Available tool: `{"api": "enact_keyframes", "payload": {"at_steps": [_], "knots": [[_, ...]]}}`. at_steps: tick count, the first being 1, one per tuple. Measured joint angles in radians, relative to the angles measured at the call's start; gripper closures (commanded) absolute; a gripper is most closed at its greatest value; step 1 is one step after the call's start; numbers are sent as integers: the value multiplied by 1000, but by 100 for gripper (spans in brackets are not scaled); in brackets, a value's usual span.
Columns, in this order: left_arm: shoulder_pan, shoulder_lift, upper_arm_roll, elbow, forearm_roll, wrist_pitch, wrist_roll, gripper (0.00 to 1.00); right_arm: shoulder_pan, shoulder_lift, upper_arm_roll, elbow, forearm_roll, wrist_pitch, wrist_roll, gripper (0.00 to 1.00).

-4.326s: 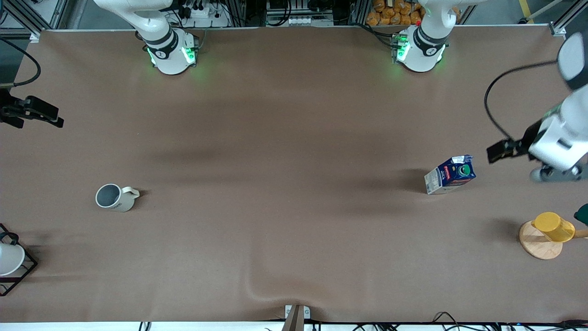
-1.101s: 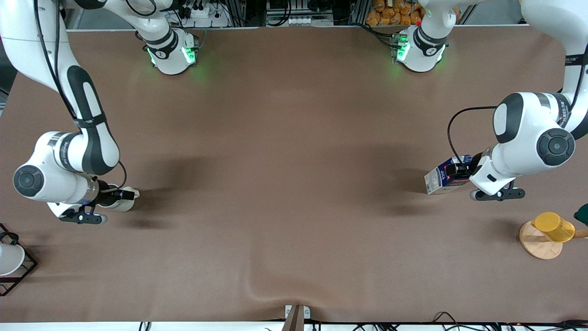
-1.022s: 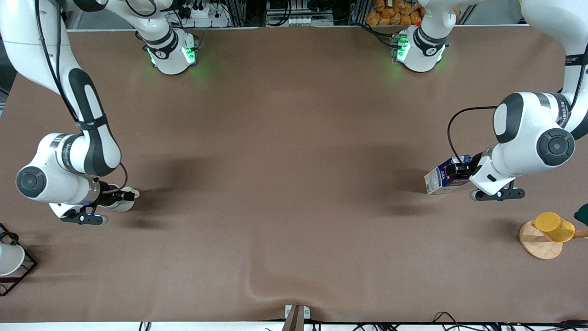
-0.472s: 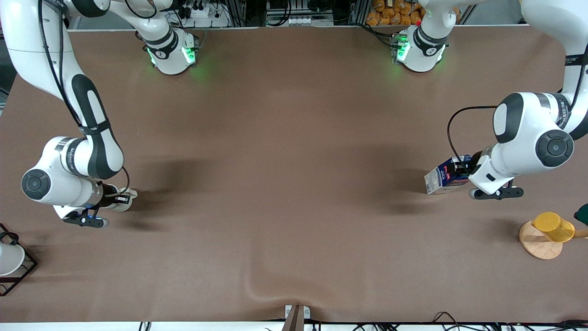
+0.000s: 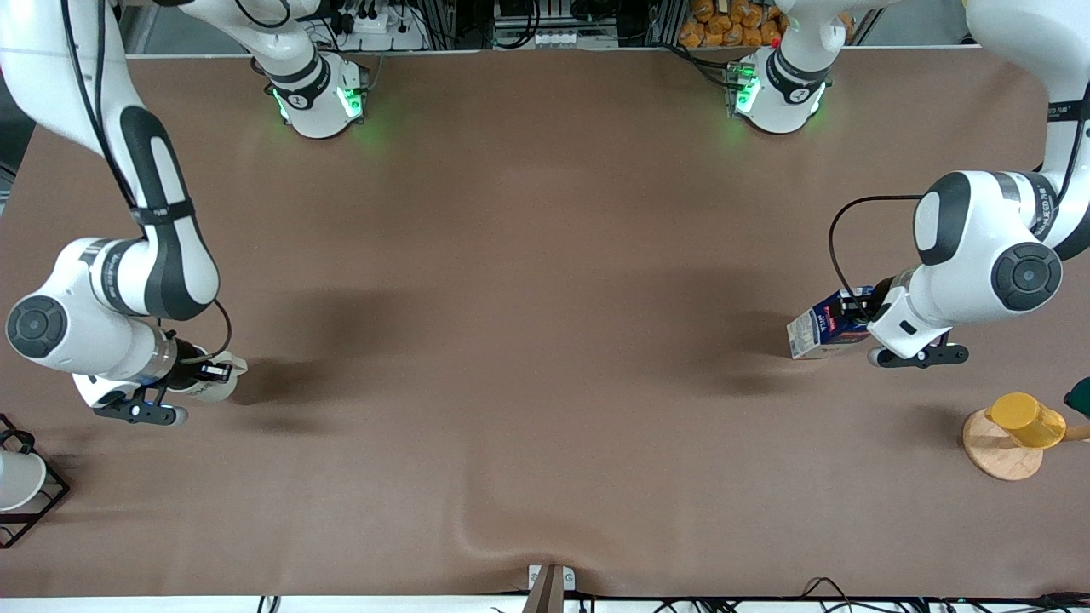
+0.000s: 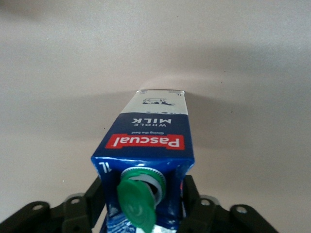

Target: Place milk next to cup

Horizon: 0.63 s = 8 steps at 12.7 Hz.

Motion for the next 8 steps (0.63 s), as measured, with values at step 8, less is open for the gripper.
{"api": "enact_keyframes", "payload": {"at_steps": [8], "knots": [[-4, -1, -3, 45, 0, -2, 0, 63, 270, -108, 53, 269, 52, -467, 262, 100]]}}
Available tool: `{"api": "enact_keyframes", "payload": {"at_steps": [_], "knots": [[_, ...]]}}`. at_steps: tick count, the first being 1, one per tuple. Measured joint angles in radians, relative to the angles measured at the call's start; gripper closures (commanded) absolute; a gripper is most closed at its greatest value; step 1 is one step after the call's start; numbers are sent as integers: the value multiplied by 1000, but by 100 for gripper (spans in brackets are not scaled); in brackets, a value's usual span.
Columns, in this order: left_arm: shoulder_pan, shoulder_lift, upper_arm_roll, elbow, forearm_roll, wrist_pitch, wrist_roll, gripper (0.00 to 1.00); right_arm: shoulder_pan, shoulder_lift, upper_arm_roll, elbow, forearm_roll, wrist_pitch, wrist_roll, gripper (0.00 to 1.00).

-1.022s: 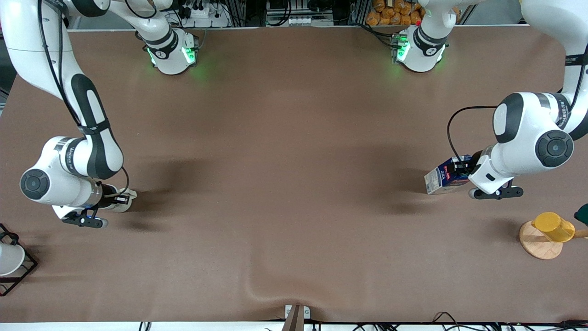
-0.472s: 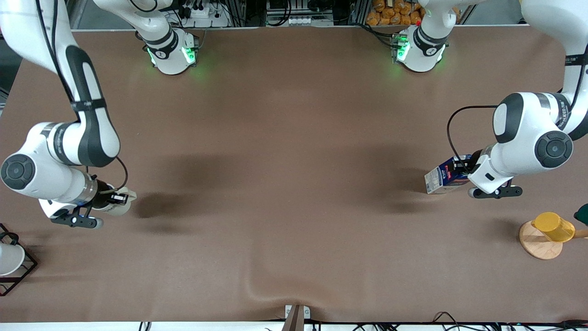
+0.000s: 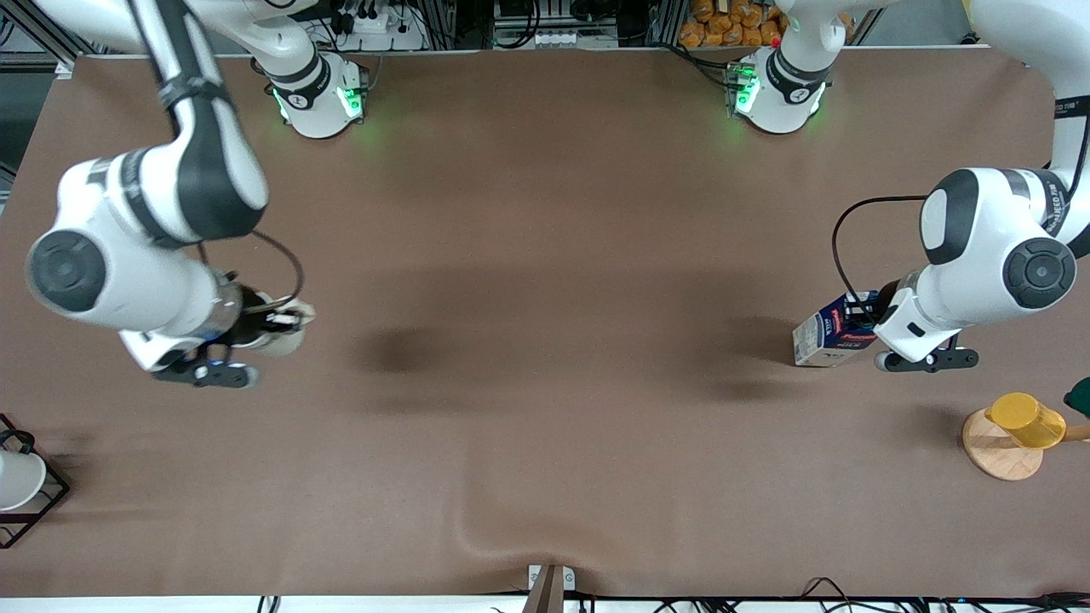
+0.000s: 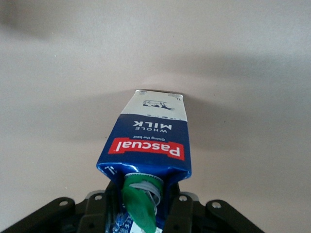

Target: Place milk next to cup

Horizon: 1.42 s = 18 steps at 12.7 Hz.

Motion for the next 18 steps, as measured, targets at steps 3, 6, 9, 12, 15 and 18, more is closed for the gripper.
{"api": "enact_keyframes", "payload": {"at_steps": [3, 6, 9, 12, 15, 18], "knots": [[-1, -1, -14, 16, -2, -2, 0, 63, 127, 21, 6, 13, 0, 34, 42, 100], [-5, -3, -65, 52, -6, -23, -2, 62, 224, 105, 6, 13, -5, 198, 37, 99], [-7, -4, -104, 73, -20, -32, -4, 62, 293, 214, 6, 13, -6, 340, 37, 99], [-6, -5, -121, 82, -40, -33, -21, 62, 352, 321, 5, 16, -6, 476, 39, 92], [-9, -5, -157, 111, -41, -64, -87, 62, 362, 364, 5, 22, -5, 501, 51, 92], [-32, -5, -171, 140, -41, -97, -138, 62, 385, 375, 5, 24, -6, 503, 127, 57]]}}
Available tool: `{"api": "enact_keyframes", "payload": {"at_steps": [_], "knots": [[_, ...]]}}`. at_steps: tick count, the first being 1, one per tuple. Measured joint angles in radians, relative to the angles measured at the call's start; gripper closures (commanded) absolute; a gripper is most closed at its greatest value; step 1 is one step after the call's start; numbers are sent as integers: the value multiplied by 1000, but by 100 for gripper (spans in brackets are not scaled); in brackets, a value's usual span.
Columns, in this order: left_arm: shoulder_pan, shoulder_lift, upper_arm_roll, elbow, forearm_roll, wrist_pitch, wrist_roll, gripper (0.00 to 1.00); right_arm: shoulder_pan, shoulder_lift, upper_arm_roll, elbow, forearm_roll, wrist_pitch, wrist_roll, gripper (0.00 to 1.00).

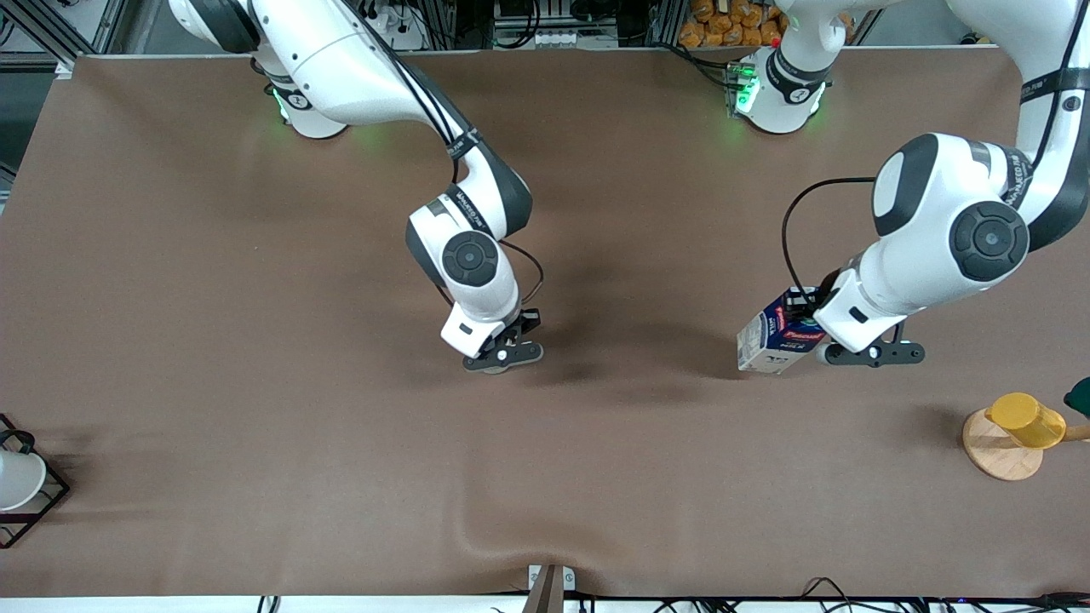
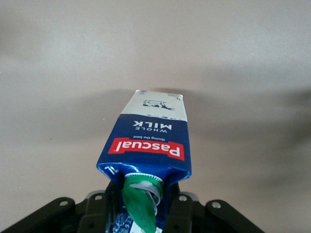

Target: Place milk next to cup

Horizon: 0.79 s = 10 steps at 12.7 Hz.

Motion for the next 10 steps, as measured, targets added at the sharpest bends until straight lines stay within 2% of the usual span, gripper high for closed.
{"api": "enact_keyframes", "payload": {"at_steps": [1, 5, 10], "knots": [[-5, 0, 0, 2, 0, -1, -3, 62, 2, 1, 0, 0, 0, 0, 6, 1], [-19, 0, -11, 8, -45, -2, -51, 62, 4, 2, -1, 12, -2, 1, 7, 0], [-161, 5, -18, 36, -58, -2, -244, 62, -1, -47, -22, 57, -2, -42, 10, 0]]}}
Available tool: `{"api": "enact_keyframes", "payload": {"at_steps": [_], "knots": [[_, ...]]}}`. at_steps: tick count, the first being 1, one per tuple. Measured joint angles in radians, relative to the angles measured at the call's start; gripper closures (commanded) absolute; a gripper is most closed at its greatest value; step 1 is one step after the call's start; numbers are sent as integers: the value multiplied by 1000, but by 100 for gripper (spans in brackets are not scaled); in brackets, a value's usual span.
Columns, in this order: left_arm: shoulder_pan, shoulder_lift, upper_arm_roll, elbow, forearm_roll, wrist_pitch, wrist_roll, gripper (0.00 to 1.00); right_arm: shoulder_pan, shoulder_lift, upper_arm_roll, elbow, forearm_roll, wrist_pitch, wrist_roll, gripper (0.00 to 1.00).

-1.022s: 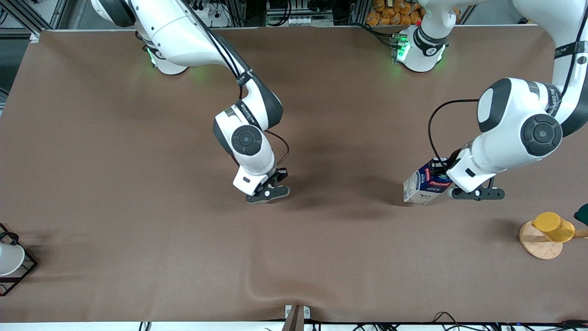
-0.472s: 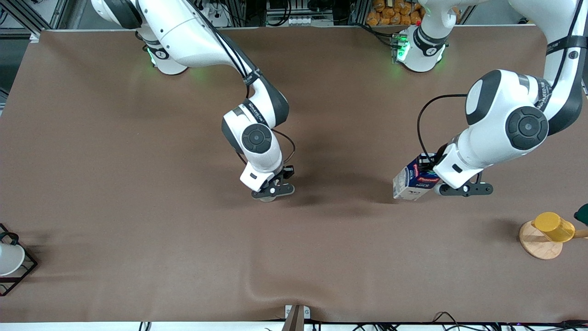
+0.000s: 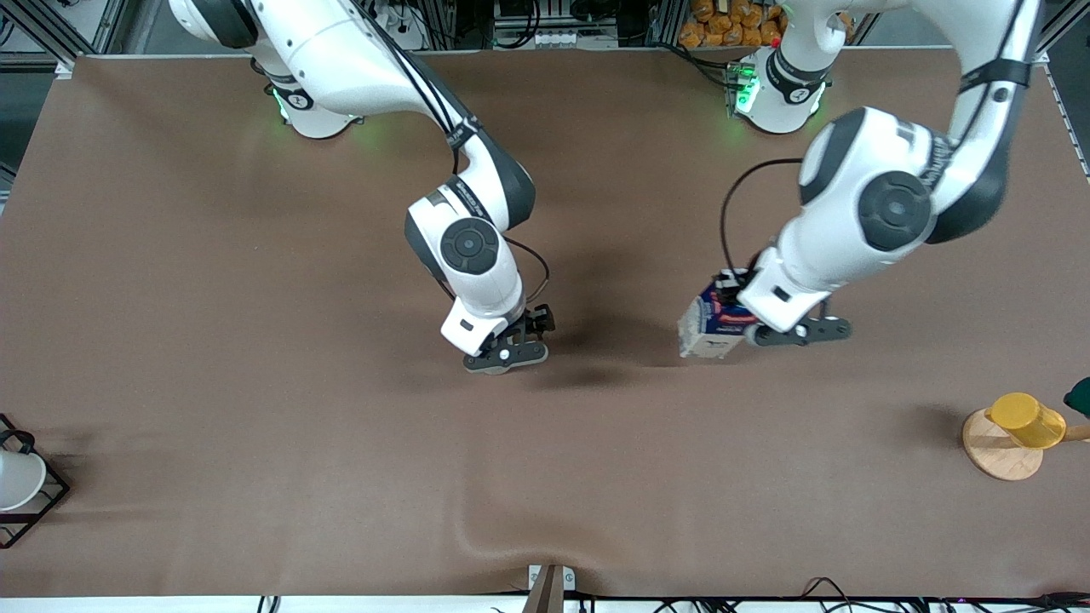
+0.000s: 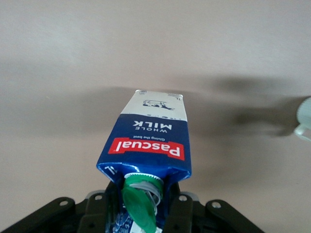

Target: Place milk next to cup

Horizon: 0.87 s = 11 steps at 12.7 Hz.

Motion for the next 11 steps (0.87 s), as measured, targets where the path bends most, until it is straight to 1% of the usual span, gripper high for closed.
{"api": "enact_keyframes", "payload": {"at_steps": [2, 4, 7, 10, 11], "knots": [[-61, 13, -1, 10, 0, 0, -78, 63, -31, -63, -11, 5, 0, -85, 1, 0], [-121, 50, -3, 34, 0, 1, -143, 64, -96, -108, -13, 5, -1, -152, -17, 0], [-218, 127, -3, 112, -1, 2, -188, 64, -194, -140, -15, -3, -3, -222, -104, 0], [-300, 188, -1, 172, -1, 13, -212, 70, -311, -183, -17, -31, -6, -273, -236, 0], [-320, 206, 0, 190, 0, 26, -226, 70, -353, -207, -18, -54, -6, -282, -287, 0]]}}
